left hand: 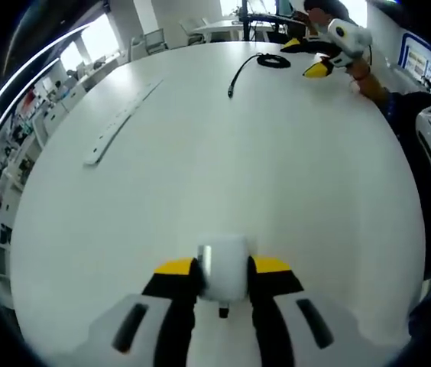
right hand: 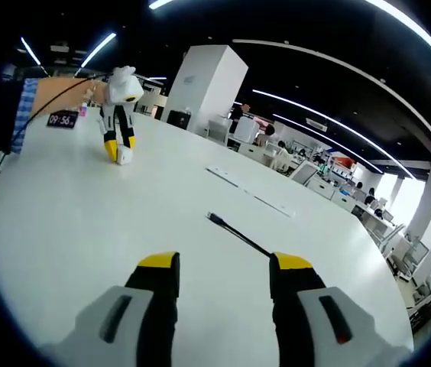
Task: Plug the desk Type‑C cable into the charger adapter.
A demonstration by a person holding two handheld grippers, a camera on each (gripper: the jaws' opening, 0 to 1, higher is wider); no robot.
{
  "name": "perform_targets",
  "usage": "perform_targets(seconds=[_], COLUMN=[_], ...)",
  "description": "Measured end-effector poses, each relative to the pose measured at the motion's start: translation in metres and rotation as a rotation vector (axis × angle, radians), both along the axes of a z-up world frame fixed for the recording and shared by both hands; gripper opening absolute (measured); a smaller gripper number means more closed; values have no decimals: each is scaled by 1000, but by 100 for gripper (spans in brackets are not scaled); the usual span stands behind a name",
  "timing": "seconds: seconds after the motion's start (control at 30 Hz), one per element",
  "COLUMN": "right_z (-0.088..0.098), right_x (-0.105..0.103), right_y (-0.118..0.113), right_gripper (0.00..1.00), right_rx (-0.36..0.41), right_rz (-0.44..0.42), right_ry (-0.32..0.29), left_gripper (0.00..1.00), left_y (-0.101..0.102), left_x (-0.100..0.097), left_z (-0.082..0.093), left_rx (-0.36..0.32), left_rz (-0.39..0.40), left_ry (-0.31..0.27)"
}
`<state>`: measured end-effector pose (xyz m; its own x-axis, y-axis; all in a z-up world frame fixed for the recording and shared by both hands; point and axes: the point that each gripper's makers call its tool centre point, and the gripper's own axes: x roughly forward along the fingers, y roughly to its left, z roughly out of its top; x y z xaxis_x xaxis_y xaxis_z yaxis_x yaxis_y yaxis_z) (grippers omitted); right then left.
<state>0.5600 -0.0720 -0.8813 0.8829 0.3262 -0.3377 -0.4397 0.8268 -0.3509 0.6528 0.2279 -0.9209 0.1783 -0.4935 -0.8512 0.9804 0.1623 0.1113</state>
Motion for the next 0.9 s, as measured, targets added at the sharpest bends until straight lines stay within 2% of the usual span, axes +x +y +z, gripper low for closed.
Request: perform_targets(seconds=[0.37, 0.9], right_z=[-3, -11], right_x=[3, 7], right_y=[-5, -9], right_gripper=[48, 47], right_rx=[-5, -22], right_rz=[-17, -29], right_ry=[12, 38], left_gripper=[26, 26], left_y=[-7, -29], left_x=[-28, -79], left_z=[0, -1], left_rx=[-6, 8], left_rz=[-30, -125], left_ry=[-4, 14])
